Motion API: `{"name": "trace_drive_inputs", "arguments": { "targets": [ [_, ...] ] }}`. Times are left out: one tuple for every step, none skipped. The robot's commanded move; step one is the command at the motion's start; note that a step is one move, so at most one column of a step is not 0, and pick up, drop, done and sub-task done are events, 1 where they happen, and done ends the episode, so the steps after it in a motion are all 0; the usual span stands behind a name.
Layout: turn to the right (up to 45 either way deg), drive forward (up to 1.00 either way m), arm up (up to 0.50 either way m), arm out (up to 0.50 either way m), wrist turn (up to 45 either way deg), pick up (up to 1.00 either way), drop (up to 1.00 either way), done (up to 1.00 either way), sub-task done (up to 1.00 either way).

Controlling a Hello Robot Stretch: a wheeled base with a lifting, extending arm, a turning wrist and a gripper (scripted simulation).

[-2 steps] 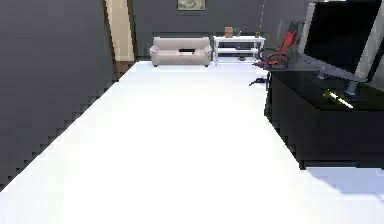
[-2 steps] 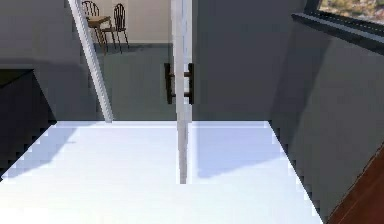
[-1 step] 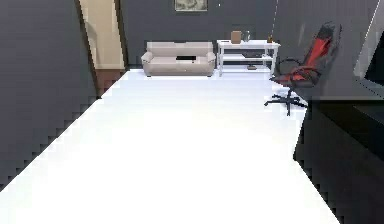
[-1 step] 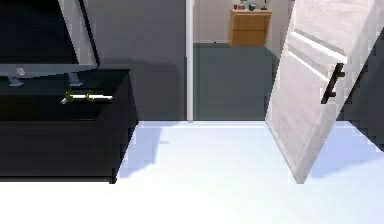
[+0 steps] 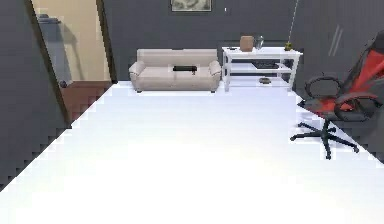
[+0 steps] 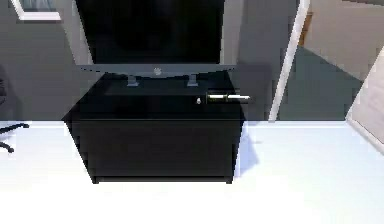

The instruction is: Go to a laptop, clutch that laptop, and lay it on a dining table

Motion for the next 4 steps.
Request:
{"name": "trace_drive_inputs", "arguments": {
  "targets": [
    [0.0, 1.0, 0.0, 0.0, 0.0, 0.0, 0.0, 0.0, 0.0],
    [0.0, 1.0, 0.0, 0.0, 0.0, 0.0, 0.0, 0.0, 0.0],
    [0.0, 0.95, 0.0, 0.0, 0.0, 0.0, 0.0, 0.0, 0.0],
    [-45.0, 0.0, 0.0, 0.0, 0.0, 0.0, 0.0, 0.0, 0.0]
  ]
}}
